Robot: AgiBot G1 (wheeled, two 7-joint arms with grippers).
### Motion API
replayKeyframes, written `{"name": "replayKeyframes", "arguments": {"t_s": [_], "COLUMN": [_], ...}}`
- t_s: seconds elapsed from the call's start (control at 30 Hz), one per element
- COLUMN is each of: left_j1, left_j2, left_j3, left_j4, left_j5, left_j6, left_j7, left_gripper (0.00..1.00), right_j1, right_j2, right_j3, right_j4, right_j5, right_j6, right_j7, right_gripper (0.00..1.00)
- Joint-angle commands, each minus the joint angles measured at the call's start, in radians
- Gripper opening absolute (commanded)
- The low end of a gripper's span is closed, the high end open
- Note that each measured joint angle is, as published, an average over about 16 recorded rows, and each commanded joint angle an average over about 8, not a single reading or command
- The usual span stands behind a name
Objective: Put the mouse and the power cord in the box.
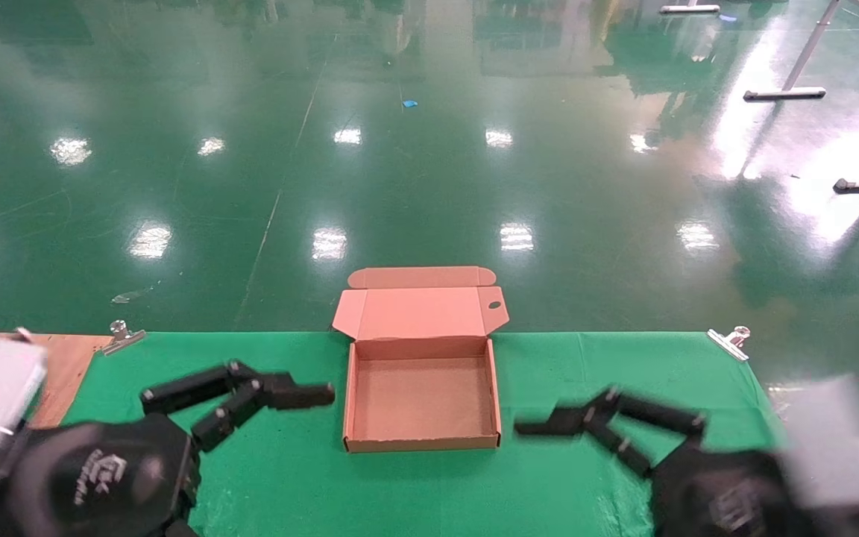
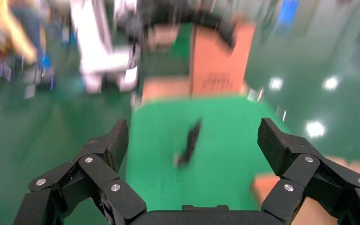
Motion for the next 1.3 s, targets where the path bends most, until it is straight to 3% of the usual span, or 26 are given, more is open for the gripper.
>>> {"name": "replayKeyframes", "arguments": {"t_s": [0.03,0.23,0.47,0.8,0.97,1.3], "left_j1": [-0.001,-0.071,-0.213,-0.399,-0.449,-0.507], "left_j2": [0.002,0.022,0.099,0.262,0.338,0.427], "left_j3": [0.012,0.092,0.244,0.448,0.505,0.548], "left_j4": [0.016,0.129,0.312,0.602,0.746,0.968], "left_j5": [0.023,0.193,0.449,0.803,0.914,0.999], "left_j6": [0.01,0.037,0.048,-0.003,-0.062,-0.169], "left_j7": [0.009,0.068,0.157,0.341,0.411,0.532], "left_gripper": [1.0,1.0,1.0,1.0,1.0,1.0], "right_j1": [0.025,0.163,0.278,0.323,0.312,0.333], "right_j2": [-0.006,-0.056,-0.137,-0.267,-0.328,-0.405], "right_j3": [-0.027,-0.165,-0.318,-0.469,-0.502,-0.475], "right_j4": [0.001,-0.005,-0.061,-0.226,-0.346,-0.617], "right_j5": [-0.064,-0.384,-0.737,-1.104,-1.18,-1.095], "right_j6": [-0.014,-0.032,-0.011,0.122,0.203,0.245], "right_j7": [-0.011,-0.079,-0.169,-0.305,-0.352,-0.487], "right_gripper": [1.0,1.0,1.0,1.0,1.0,1.0]}}
